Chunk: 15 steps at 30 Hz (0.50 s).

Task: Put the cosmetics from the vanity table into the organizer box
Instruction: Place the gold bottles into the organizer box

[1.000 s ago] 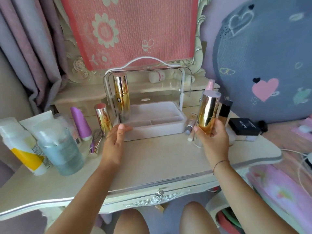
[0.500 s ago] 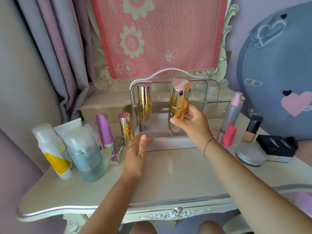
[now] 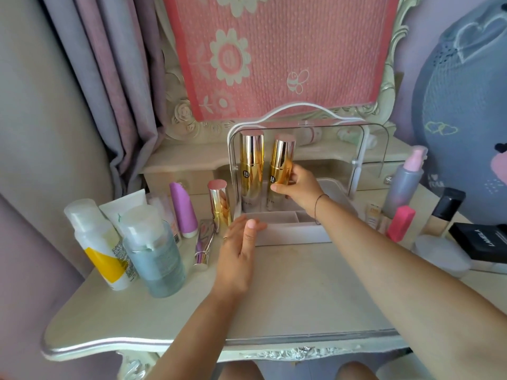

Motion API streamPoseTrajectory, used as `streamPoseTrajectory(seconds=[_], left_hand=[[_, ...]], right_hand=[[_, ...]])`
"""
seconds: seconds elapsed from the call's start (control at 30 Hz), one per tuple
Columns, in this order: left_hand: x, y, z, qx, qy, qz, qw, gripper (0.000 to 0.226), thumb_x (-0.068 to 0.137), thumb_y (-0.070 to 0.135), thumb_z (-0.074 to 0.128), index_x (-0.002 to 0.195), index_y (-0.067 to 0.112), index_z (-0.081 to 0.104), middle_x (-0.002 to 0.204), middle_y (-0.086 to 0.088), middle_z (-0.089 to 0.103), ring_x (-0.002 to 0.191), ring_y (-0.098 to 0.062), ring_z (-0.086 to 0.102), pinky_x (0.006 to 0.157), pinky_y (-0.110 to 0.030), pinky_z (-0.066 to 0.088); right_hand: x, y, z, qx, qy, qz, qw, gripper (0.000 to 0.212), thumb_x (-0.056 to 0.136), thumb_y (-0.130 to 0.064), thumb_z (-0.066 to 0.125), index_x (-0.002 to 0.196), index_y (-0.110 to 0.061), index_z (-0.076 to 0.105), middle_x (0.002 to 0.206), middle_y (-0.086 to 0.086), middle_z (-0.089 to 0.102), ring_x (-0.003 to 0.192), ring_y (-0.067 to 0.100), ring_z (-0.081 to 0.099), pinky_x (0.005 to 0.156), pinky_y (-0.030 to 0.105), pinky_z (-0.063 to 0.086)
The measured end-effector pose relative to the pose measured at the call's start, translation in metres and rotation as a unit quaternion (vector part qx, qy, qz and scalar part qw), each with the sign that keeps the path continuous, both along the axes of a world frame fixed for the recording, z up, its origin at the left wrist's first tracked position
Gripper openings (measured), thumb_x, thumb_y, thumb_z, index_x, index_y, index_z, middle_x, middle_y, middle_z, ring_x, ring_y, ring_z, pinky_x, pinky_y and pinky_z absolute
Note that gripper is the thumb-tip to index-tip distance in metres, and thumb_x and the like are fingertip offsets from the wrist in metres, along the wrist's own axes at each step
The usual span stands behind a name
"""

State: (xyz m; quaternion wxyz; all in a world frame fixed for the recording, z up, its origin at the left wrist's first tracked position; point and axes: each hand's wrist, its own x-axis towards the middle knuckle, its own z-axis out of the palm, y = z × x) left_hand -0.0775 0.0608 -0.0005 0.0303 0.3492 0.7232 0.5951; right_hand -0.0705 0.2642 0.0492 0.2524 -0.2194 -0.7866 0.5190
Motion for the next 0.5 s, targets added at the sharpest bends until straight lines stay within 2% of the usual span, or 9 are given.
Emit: streamPoseTrajectory(seconds=[0.1, 0.33, 0.5], left_hand=[[0.000, 0.001, 0.000, -0.002, -0.001, 0.000, 1.000, 0.056, 0.091, 0.053, 0.026, 0.101, 0.022, 0.071, 0.110, 0.026, 0.055, 0.109, 0.029, 0.033, 0.087, 0.009, 0.015], [0.000, 0.000, 0.002, -0.001, 0.009, -0.007, 1.000, 0.057, 0.092, 0.052, 0.026, 0.100, 0.019, 0.071, 0.107, 0.028, 0.055, 0.107, 0.028, 0.035, 0.086, 0.009, 0.016], [0.001, 0.000, 0.003, -0.010, -0.010, -0.008, 1.000, 0.059, 0.090, 0.055, 0.025, 0.102, 0.021, 0.071, 0.111, 0.022, 0.057, 0.110, 0.025, 0.035, 0.087, 0.009, 0.015]], right_hand=[[-0.005, 0.001, -0.004, 0.008, -0.003, -0.004, 1.000, 0.049, 0.078, -0.018, 0.075, 0.122, -0.016, 0.055, 0.117, 0.004, 0.066, 0.112, 0.023, 0.059, 0.100, 0.044, 0.048], [-0.016, 0.005, -0.005, 0.033, -0.031, 0.007, 0.999, 0.047, 0.077, -0.025, 0.076, 0.118, -0.019, 0.055, 0.108, -0.006, 0.061, 0.102, 0.016, 0.057, 0.095, 0.037, 0.047], [-0.014, 0.009, -0.009, 0.024, -0.038, 0.004, 0.999, 0.039, 0.076, -0.029, 0.076, 0.109, -0.022, 0.057, 0.107, -0.004, 0.062, 0.104, 0.020, 0.059, 0.088, 0.041, 0.054]])
